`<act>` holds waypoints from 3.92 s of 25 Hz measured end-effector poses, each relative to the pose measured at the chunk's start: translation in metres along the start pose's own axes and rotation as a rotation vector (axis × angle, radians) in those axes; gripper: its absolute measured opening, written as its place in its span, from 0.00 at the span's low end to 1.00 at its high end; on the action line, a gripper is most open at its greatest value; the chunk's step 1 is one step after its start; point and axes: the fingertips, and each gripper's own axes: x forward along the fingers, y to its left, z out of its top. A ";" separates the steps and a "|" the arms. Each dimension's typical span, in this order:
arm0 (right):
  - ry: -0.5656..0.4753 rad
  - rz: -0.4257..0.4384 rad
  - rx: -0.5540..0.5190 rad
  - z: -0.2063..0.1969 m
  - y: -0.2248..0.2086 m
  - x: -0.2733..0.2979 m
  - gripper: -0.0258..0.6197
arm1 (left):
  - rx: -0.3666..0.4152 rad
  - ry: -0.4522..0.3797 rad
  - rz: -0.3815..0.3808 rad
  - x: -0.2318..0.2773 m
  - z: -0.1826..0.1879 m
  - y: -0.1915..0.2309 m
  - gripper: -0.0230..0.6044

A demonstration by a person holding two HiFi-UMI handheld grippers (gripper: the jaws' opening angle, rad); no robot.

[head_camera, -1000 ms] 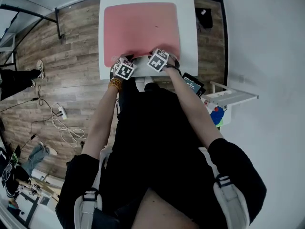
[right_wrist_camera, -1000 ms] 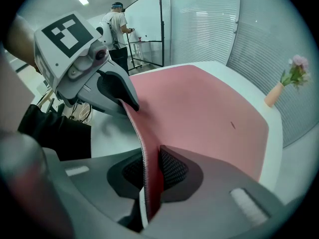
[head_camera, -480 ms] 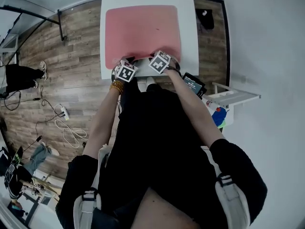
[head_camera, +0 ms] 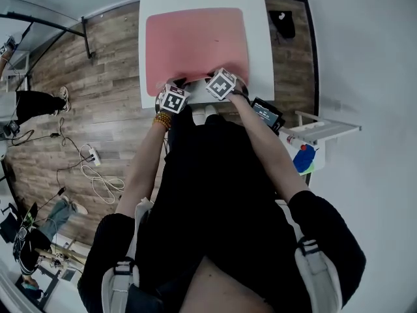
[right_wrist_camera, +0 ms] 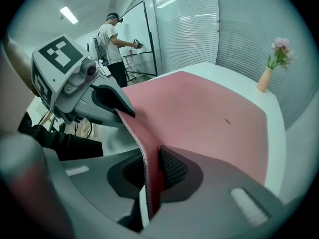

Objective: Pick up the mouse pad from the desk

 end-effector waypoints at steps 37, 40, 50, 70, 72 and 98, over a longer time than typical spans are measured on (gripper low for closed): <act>-0.283 0.089 0.336 0.052 0.000 -0.062 0.12 | -0.245 -0.281 0.007 -0.062 0.048 -0.012 0.10; -0.305 0.101 0.329 0.056 0.003 -0.064 0.12 | -0.251 -0.299 0.011 -0.066 0.051 -0.011 0.10; -0.361 0.048 0.251 0.068 0.005 -0.084 0.12 | -0.285 -0.367 0.025 -0.085 0.064 -0.009 0.10; -0.566 -0.020 0.153 0.113 0.009 -0.133 0.11 | -0.404 -0.566 0.056 -0.137 0.109 0.013 0.10; -0.609 -0.007 0.154 0.123 0.012 -0.141 0.11 | -0.418 -0.615 0.052 -0.147 0.117 0.018 0.10; -0.849 -0.137 0.116 0.161 0.010 -0.226 0.10 | -0.350 -0.816 0.062 -0.227 0.192 0.007 0.09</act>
